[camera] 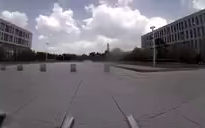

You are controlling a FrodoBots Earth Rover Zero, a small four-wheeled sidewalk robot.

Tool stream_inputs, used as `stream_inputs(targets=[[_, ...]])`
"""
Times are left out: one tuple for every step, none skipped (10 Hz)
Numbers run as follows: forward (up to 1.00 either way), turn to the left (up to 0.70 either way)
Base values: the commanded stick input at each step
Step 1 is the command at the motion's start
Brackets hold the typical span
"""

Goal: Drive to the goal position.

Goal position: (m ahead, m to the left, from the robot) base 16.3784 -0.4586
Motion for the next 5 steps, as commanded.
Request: stream_inputs(targets=[[0.70,0.00],[0.70,0.00],[0.70,0.00],[0.70,0.00],[0.70,0.17]])
